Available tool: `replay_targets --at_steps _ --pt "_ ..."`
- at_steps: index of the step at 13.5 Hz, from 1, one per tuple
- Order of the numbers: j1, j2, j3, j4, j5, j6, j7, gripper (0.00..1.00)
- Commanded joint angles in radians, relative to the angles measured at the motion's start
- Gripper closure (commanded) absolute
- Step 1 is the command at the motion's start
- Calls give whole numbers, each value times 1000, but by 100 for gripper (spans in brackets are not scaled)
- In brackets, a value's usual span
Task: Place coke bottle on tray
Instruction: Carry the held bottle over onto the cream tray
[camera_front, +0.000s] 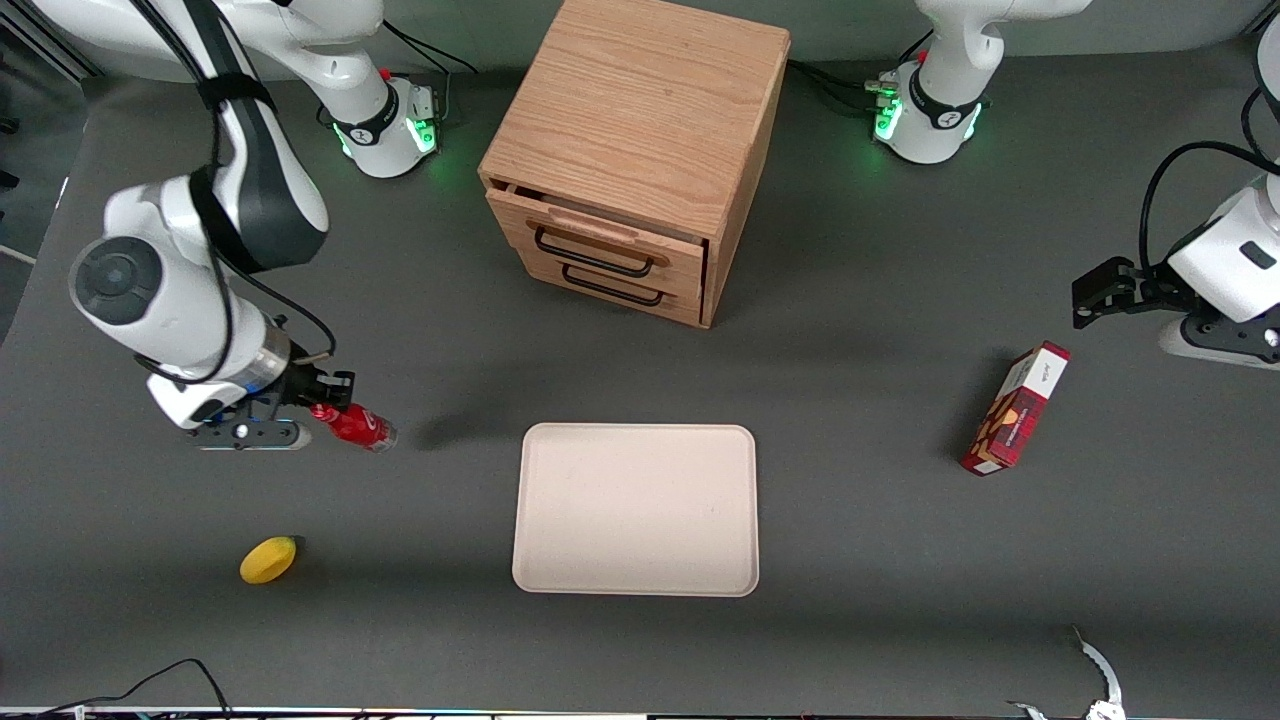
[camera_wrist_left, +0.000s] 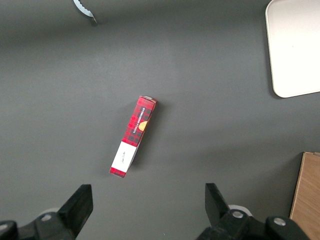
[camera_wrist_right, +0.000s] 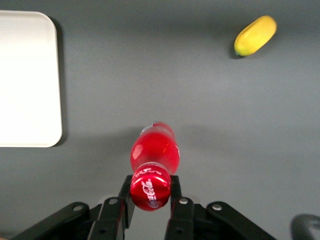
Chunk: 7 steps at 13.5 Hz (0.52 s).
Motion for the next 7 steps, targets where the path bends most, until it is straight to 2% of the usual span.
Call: replay_targets --at_steps 1,4,7 --pt "4 1 7 160 32 -164 5 100" --pt "4 1 13 269 52 -253 3 100" --pt "11 6 21 292 56 -270 9 100"
